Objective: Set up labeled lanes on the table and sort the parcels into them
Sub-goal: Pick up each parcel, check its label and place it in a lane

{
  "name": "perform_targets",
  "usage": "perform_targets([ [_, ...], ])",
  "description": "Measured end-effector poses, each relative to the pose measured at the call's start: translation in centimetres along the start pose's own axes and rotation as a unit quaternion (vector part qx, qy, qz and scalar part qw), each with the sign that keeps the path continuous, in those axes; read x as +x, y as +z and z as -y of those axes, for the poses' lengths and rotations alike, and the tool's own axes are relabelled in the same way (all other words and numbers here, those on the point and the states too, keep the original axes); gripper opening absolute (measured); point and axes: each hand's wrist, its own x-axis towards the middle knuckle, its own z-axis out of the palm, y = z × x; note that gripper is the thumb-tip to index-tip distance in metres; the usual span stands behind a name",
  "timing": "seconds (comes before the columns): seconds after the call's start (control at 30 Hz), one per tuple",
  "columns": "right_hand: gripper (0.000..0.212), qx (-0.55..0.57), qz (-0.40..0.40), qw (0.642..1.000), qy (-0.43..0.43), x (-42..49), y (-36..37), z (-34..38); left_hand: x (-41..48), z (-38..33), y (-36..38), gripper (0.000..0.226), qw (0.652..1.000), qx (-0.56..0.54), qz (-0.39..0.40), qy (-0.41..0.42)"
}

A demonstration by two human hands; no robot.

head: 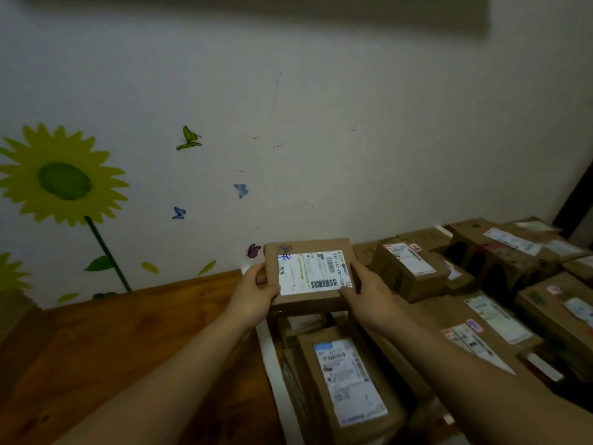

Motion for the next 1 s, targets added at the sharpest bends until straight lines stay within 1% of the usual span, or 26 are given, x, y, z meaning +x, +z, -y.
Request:
perform_targets([
  [0.1, 0.051, -0.021, 0.004, 1.000, -0.019, 2.6, 0.2, -0.5, 2.4, 0.3, 0.5, 0.051, 1.000, 0.009, -0.020, -0.016],
  [0.17, 0.050, -0.033, 0.022, 0.999, -0.030, 4.1, 0.5, -1.0, 3.6, 1.3, 0.7, 0.051, 0.999, 0.018, -0.021, -0.039],
  [0.27, 0.048, -0.066, 0.072, 0.995, -0.036, 6.7, 1.2, -2.6, 5.4, 2.9, 1.4, 0.054, 0.996, 0.037, -0.017, -0.083],
  [0.4, 0.043, -0.106, 0.138, 0.984, -0.039, 10.2, 1.5, -5.0, 6.8, 4.4, 3.2, 0.049, 0.991, 0.067, -0.010, -0.118],
  [0.53, 0.043, -0.127, 0.183, 0.974, -0.052, 13.0, 1.7, -7.2, 7.2, 4.8, 5.2, 0.048, 0.989, 0.095, -0.005, -0.111],
  [0.67, 0.044, -0.144, 0.210, 0.964, -0.076, 15.2, 2.1, -8.4, 7.6, 4.8, 5.6, 0.056, 0.986, 0.110, -0.024, -0.122],
  [0.8, 0.037, -0.158, 0.226, 0.954, -0.115, 16.1, 2.3, -8.9, 7.0, 5.0, 5.5, 0.052, 0.979, 0.154, -0.011, -0.135],
  [0.87, 0.035, -0.170, 0.222, 0.951, -0.128, 15.9, 2.4, -9.0, 6.6, 5.0, 5.4, 0.052, 0.975, 0.168, -0.011, -0.145],
  [1.0, 0.043, -0.197, 0.221, 0.942, -0.155, 14.8, 2.3, -9.5, 5.8, 5.3, 5.5, 0.054, 0.969, 0.201, -0.008, -0.146],
])
